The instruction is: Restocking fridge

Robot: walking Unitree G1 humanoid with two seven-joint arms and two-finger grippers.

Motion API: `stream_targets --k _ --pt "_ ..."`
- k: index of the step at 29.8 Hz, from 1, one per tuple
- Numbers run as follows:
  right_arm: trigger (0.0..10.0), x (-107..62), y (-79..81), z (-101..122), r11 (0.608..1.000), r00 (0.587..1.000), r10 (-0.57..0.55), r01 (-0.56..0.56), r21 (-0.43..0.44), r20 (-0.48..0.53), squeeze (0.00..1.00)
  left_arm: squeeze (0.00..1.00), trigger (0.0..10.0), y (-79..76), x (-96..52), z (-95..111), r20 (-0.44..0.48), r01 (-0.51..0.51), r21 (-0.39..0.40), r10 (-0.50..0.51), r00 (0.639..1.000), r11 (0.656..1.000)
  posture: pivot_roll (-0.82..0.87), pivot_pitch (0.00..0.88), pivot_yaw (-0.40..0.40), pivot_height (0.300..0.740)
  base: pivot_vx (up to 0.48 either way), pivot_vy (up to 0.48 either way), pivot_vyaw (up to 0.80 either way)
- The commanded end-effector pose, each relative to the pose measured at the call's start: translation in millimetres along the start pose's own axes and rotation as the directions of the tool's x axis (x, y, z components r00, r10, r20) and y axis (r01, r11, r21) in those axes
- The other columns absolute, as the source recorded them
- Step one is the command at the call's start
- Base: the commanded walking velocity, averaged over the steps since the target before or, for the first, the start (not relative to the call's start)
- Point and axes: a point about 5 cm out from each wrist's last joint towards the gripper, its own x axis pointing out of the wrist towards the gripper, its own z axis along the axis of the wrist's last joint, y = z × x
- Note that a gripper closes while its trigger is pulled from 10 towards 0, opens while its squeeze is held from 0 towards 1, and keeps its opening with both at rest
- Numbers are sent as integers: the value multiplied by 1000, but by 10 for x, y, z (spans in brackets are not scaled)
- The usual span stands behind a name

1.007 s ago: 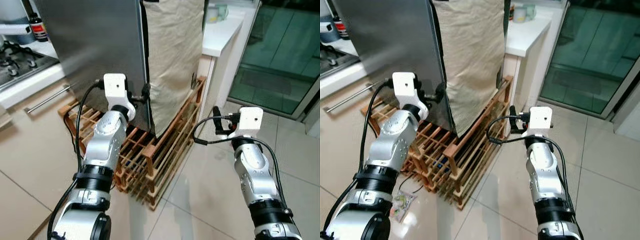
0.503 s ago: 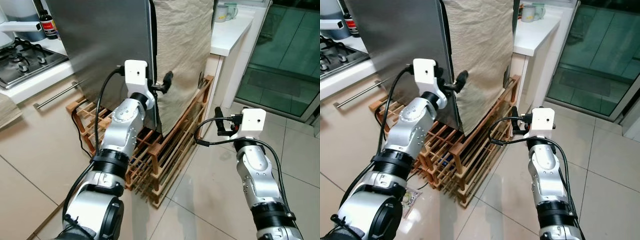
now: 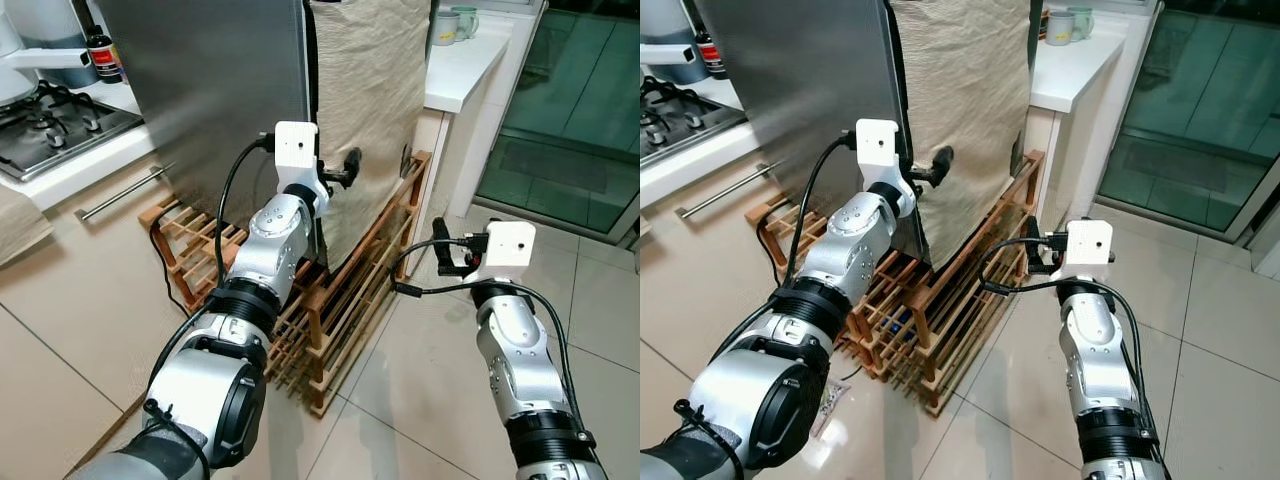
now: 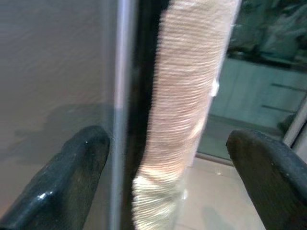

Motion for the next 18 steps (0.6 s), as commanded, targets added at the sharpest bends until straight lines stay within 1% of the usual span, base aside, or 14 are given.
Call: stream_targets --k 1,4,7,8,10,12,15,18 --pt "10000 -8 -22 52 1000 1000 -6 6 -9 17 0 0 10000 57 21 50 15 -50 0 50 999 999 -265 0 99 740 0 0 0" --pt "10000 -10 -25 52 1000 1000 -7 8 -10 16 0 0 10000 6 29 54 19 -22 -16 22 1000 1000 -264 0 100 740 0 0 0" --pt "10000 -16 -20 52 1000 1000 -9 9 -9 15 0 0 10000 -154 42 105 63 78 -37 -75 995 996 -260 0 104 740 0 0 0" --pt "10000 -16 -20 52 1000 1000 -9 9 -9 15 0 0 10000 -154 42 105 63 78 -37 -75 995 996 -260 0 104 740 0 0 0" --pt "10000 -23 -12 49 1000 1000 -10 10 -6 15 0 0 10000 -256 46 151 97 136 -35 -132 986 990 -260 0 109 740 0 0 0" --pt "10000 -27 -7 46 1000 1000 -12 12 -4 14 0 0 10000 -304 49 183 116 158 -21 -155 981 987 -260 0 110 740 0 0 0" --pt "10000 -26 -5 41 1000 1000 -14 14 -2 12 0 0 10000 -336 50 204 128 175 -7 -173 977 984 -260 0 112 740 0 0 0" --pt "10000 -23 -4 39 1000 1000 -15 15 -2 10 0 0 10000 -347 58 173 107 168 10 -168 980 986 -262 0 114 740 0 0 0"
